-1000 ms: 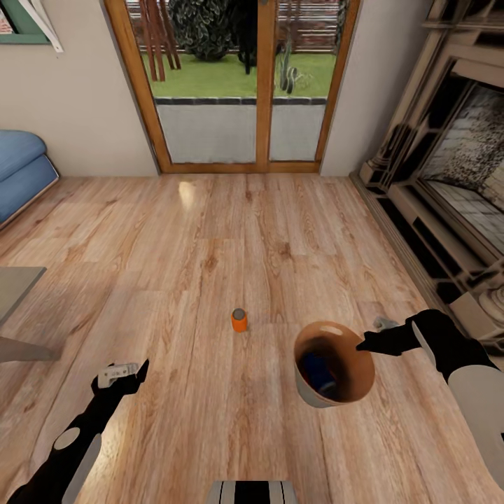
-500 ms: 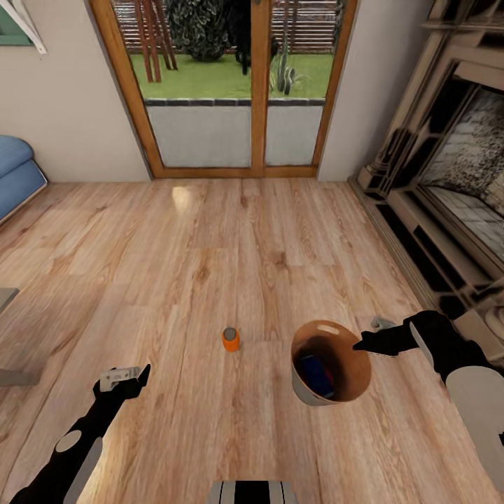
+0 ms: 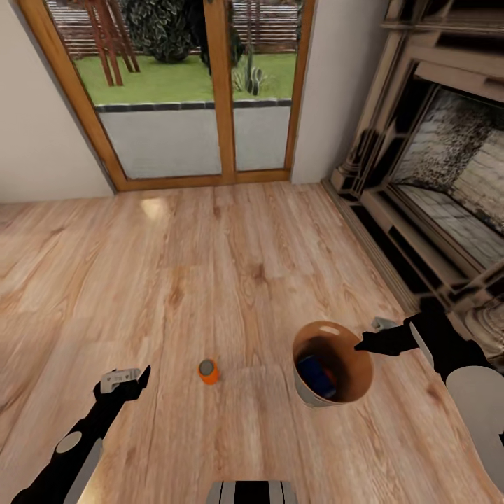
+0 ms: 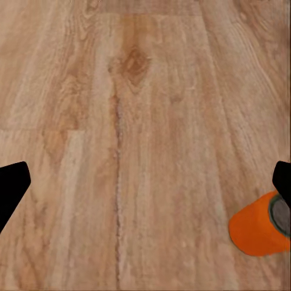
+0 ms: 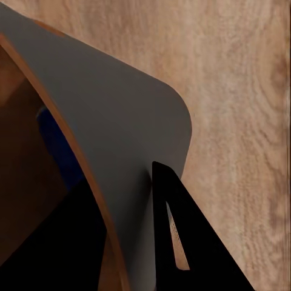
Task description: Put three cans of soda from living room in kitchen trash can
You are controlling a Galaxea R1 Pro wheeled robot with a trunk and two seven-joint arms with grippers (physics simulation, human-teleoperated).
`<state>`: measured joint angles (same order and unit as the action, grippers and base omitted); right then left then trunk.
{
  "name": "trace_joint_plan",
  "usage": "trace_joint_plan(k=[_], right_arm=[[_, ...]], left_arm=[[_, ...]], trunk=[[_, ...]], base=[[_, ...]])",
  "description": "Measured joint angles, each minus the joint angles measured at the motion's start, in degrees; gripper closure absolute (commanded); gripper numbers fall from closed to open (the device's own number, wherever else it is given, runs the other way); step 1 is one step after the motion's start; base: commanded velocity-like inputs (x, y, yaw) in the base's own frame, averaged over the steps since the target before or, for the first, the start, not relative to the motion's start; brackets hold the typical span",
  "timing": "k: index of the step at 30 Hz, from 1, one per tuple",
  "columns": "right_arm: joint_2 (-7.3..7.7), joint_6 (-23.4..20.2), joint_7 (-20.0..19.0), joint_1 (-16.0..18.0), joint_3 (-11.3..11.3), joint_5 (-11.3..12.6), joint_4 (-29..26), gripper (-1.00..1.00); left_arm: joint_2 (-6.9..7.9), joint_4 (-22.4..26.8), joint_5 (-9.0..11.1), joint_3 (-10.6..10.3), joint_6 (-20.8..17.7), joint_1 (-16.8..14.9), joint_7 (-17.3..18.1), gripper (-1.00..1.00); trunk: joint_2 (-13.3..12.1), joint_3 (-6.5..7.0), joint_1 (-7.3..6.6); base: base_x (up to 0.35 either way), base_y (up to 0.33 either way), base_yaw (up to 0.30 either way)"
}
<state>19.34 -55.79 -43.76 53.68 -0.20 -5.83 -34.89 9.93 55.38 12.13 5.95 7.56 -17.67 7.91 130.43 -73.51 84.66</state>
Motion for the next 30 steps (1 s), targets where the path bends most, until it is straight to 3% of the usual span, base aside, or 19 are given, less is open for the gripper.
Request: trace_joint_plan(k=[6,16,24,25,26,30], right_arm=[[-0.07,-0.10,-0.02,-0.30,0.21,0.18,-0.01,1.00],[-0.20,0.02,0.56,-0.93,0.58,-0.07,-0.01,1.00],[-1.51,-0.18,0.66,-1.23,0.46,0.29,-0.96,1.00],[-1.60,-0.12,0.69,-1.51,0.47,0.14,-1.22,1.00],[-1.71,-0.05,0.71,-1.90,0.50,-0.04,-1.69,1.00],[-1.74,-0.05,0.73,-2.08,0.57,-0.24,-1.85,1.00]], left_arm=[[0.00,-0.15,0.00,-1.29,0.00,0.00,0.00,-1.00],[0.00,-0.18,-0.07,-1.63,0.00,0.00,-0.01,-1.00],[0.00,-0.19,-0.09,-1.85,-0.01,0.00,0.00,-1.00],[0.00,-0.20,-0.09,-2.37,-0.04,-0.02,0.00,-1.00],[-0.01,-0.35,-0.10,-4.57,-0.07,-0.01,-0.15,-1.00],[0.00,-0.42,-0.09,-5.83,-0.08,-0.01,-0.30,-1.00]], trunk=[[0.00,0.00,0.00],[0.00,0.00,0.00],[0.00,0.00,0.00],[0.00,0.00,0.00],[0.00,0.00,0.00],[0.00,0.00,0.00]], base=[[0.322,0.000,-0.221],[0.322,0.000,-0.030],[0.270,0.000,-0.001],[0.060,0.000,0.000],[0.048,0.000,0.000],[0.023,0.000,0.000]])
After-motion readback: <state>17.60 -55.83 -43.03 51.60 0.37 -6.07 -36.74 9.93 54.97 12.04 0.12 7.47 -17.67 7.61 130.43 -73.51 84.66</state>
